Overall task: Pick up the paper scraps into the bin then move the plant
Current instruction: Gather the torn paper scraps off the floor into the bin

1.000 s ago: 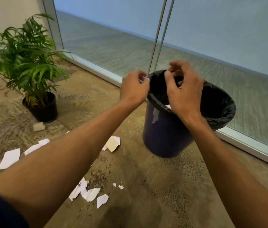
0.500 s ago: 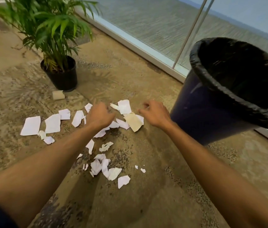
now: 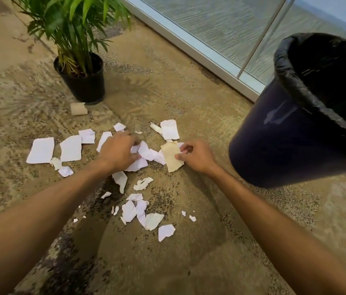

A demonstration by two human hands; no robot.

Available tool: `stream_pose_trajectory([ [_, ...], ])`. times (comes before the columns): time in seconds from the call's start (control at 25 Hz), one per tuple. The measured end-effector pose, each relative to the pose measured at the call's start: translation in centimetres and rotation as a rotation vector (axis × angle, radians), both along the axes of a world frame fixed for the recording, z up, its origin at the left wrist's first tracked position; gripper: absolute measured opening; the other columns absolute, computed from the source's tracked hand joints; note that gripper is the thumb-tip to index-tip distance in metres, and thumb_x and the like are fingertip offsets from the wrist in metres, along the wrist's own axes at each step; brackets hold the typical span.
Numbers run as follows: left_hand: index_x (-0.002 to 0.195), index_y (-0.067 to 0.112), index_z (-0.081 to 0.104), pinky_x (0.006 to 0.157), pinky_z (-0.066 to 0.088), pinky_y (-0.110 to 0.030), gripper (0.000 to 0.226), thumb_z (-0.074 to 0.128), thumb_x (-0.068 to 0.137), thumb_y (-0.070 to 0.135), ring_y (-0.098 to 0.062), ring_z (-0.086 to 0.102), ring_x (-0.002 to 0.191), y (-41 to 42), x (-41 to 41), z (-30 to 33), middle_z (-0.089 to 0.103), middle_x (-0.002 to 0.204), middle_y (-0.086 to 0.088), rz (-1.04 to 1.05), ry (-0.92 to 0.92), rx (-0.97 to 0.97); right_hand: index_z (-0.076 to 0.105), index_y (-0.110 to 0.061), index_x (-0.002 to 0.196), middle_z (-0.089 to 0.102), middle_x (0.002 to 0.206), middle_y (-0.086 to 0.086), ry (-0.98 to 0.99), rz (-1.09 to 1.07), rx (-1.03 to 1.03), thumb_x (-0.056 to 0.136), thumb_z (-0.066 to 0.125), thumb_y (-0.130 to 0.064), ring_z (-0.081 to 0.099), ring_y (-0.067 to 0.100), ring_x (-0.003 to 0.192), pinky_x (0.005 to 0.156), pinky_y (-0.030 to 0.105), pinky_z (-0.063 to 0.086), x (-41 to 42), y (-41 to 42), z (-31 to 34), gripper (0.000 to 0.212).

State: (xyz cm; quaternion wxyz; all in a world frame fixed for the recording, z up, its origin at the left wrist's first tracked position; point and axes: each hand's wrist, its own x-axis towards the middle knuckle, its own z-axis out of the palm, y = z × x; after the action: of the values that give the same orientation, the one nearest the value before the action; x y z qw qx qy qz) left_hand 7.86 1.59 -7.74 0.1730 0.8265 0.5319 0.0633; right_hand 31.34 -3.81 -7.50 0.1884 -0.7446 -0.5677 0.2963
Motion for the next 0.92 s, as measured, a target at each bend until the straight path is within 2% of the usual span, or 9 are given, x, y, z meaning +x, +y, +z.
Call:
stream_pose_trajectory([
  [0.08,0.085,0.014,0.059,0.063,0.039,-0.034,0.024,0.078,0.074,0.023,-0.024,0.053,0.081,0.0,-0.3,0.2,0.060,0.088,-0.006,0.052,-0.100,-0.092,0.069,-0.019,0.082,0.064,0.090,-0.001,0.035,0.007,-0.026,0.074,0.083,-0.022,0.054,0.013,0.083,0.073,0.029,0.042,0.2,0.3,-0.2,0.017],
  [0.2,0.073,0.007,0.059,0.058,0.036,-0.031,0.018,0.077,0.073,0.010,-0.020,0.049,0.066,0.0,-1.0,0.3,0.059,0.072,-0.005,0.127,-0.232,-0.178,0.064,-0.025,0.085,0.056,0.111,0.000,-0.031,0.027,-0.037,0.078,0.080,-0.029,0.049,0.016,0.103,0.086,0.033,0.040,0.0,0.7,-0.4,0.018],
  [0.36,0.076,0.012,0.071,0.061,0.046,-0.027,0.007,0.078,0.077,0.010,-0.013,0.060,0.066,1.1,-2.2,2.2,0.066,0.074,0.000,0.257,-0.389,-0.211,0.063,-0.017,0.093,0.063,0.099,0.004,0.155,0.067,-0.041,0.081,0.077,-0.018,0.056,0.016,0.090,0.073,0.031,0.044,-1.1,1.3,-0.1,0.019],
  [0.48,0.084,0.009,0.074,0.053,0.037,-0.020,0.002,0.072,0.083,0.011,0.001,0.053,0.055,2.2,-2.9,3.8,0.065,0.075,0.001,0.304,-0.461,-0.249,0.061,-0.012,0.101,0.063,0.093,0.006,0.311,0.087,-0.085,0.081,0.077,-0.009,0.060,0.018,0.082,0.065,0.034,0.049,-1.2,1.1,0.8,0.026],
  [0.52,0.082,0.008,0.073,0.049,0.034,-0.023,0.006,0.069,0.086,0.011,0.000,0.048,0.048,2.4,-3.1,4.2,0.063,0.071,-0.001,0.304,-0.473,-0.279,0.059,-0.012,0.105,0.065,0.094,0.005,0.378,0.084,-0.105,0.082,0.076,-0.007,0.064,0.018,0.080,0.060,0.032,0.050,-0.9,1.2,1.3,0.029],
  [0.6,0.080,0.000,0.070,0.048,0.029,-0.024,0.017,0.063,0.091,0.011,-0.008,0.041,0.047,2.8,-3.3,4.8,0.057,0.067,-0.006,0.283,-0.465,-0.339,0.059,-0.017,0.109,0.068,0.096,0.003,0.460,0.076,-0.089,0.083,0.075,-0.009,0.070,0.011,0.076,0.056,0.026,0.053,0.0,1.8,2.4,0.031],
  [0.68,0.082,-0.006,0.066,0.050,0.027,-0.026,0.021,0.058,0.093,0.010,-0.014,0.039,0.053,2.7,-3.5,5.0,0.053,0.068,-0.009,0.253,-0.434,-0.372,0.063,-0.018,0.107,0.069,0.099,0.003,0.435,0.026,0.001,0.083,0.076,-0.013,0.070,0.012,0.082,0.061,0.024,0.055,0.9,3.1,3.0,0.027],
  [0.8,0.080,-0.004,0.059,0.056,0.027,-0.027,0.018,0.051,0.092,0.007,-0.019,0.040,0.060,2.3,-4.1,4.7,0.048,0.068,-0.010,0.254,-0.402,-0.391,0.069,-0.007,0.109,0.071,0.106,0.010,0.372,-0.085,0.068,0.084,0.075,-0.014,0.068,0.023,0.096,0.079,0.033,0.056,0.6,5.7,2.3,0.026],
  [0.92,0.077,-0.002,0.057,0.056,0.030,-0.028,0.020,0.048,0.093,0.009,-0.020,0.043,0.062,1.0,-4.9,3.9,0.049,0.070,-0.009,0.289,-0.428,-0.380,0.071,-0.007,0.110,0.069,0.110,0.009,0.206,-0.132,0.058,0.086,0.074,-0.018,0.063,0.018,0.094,0.073,0.025,0.048,-0.5,7.5,0.5,0.027],
])
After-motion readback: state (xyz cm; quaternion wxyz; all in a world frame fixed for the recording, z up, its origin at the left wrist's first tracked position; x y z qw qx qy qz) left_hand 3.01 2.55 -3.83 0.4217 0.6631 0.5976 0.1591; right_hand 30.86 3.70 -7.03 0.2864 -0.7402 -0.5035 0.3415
